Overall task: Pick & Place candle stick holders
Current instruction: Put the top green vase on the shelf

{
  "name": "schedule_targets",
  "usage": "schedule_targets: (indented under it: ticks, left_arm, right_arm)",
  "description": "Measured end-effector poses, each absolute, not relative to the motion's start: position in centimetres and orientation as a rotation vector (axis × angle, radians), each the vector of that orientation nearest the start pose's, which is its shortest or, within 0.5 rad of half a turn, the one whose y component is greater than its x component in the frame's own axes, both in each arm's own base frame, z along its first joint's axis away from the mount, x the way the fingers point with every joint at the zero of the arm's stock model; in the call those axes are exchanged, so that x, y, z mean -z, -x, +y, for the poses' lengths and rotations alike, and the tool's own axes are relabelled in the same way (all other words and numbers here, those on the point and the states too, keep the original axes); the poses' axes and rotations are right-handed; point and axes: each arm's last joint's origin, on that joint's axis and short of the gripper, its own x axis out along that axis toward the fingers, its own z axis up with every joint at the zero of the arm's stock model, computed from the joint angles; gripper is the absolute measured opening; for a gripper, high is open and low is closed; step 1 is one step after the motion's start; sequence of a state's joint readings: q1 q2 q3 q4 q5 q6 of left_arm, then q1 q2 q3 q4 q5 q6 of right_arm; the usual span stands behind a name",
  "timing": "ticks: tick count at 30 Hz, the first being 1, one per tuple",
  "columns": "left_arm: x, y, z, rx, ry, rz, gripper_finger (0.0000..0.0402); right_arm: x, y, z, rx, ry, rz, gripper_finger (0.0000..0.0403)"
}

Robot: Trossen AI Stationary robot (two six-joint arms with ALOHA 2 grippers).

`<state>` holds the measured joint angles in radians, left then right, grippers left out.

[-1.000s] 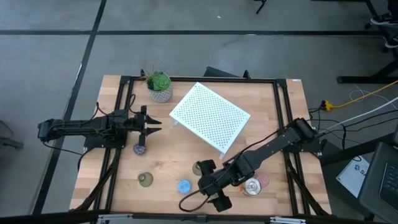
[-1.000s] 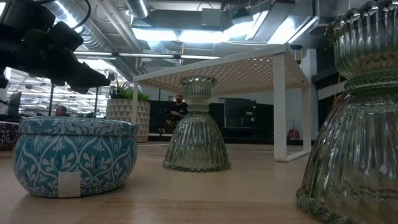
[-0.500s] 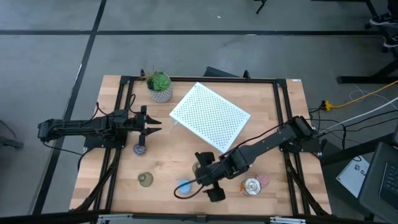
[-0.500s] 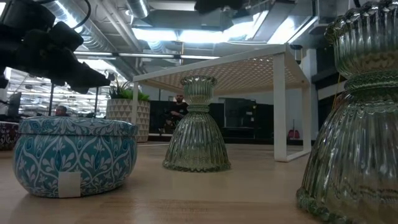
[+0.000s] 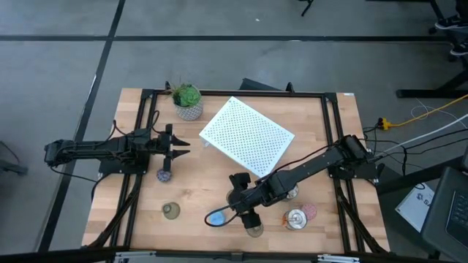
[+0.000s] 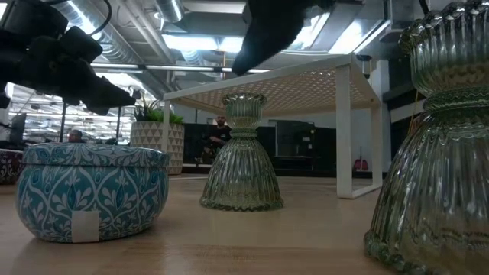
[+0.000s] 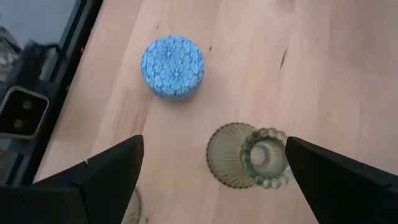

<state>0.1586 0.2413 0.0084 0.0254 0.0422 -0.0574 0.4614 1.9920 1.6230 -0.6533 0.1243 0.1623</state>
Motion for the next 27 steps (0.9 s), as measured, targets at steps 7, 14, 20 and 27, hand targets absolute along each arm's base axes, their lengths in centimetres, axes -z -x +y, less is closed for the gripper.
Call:
schedule_targets:
  ticks: [7, 14, 20, 27]
  left_arm:
    - [-14.9, -10.9, 1.6, -0.122, 0.078, 0.203, 0.0128]
    - [-14.9, -10.9, 1.6, -0.122, 0.078, 0.203, 0.0127]
    - [-14.8, -10.9, 1.6, -0.122, 0.078, 0.203, 0.0128]
    - [-14.9, -10.9, 1.6, -0.122, 0.078, 0.203, 0.0127]
  right_arm:
    - [-22.1, -38.5, 18.6, -0.217, 0.164, 1.021, 0.0394]
    - [-20.3, -39.0, 18.7, -0.213, 0.187, 1.063, 0.0387]
    - [-20.2, -39.0, 18.7, -0.225, 0.219, 1.064, 0.0333]
    - [-20.0, -38.8, 18.2, -0.211, 0.260, 1.099, 0.0230]
